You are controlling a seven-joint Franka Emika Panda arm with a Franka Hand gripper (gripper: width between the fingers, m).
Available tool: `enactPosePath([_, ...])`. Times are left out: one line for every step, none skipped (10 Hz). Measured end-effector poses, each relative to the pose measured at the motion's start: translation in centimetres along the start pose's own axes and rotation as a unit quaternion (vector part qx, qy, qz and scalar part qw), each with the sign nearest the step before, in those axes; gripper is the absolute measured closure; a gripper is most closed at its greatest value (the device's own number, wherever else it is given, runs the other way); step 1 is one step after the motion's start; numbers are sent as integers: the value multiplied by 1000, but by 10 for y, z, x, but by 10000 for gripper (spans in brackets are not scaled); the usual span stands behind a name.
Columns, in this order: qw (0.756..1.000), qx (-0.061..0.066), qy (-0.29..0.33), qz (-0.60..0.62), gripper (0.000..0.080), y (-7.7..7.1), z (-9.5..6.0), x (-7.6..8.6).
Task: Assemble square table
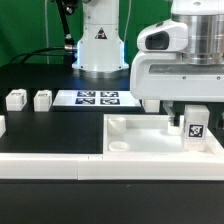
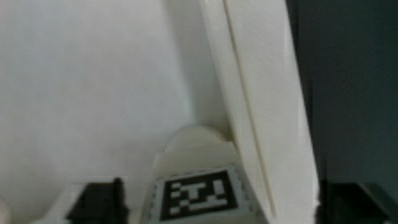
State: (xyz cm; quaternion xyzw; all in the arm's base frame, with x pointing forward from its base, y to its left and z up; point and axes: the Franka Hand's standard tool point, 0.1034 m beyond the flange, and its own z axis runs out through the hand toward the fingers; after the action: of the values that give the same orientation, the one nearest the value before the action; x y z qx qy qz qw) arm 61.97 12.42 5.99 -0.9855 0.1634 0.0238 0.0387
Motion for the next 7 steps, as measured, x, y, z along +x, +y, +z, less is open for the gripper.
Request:
enactPosePath([999,0,-1,47,430,0,0,0])
enactPosePath([997,-1,-1,77,511,2,1,0])
enactPosePath([996,-1,-1,93,511,1,1,0])
enactPosePath([990,0,-1,143,511,0,1,-1])
enactPosePath([984,0,-1,179,511,0,1,-1])
enactPosePath([975,2,2,224,511,0,0,0])
enactPosePath([959,7,12,282,511,1,0,3])
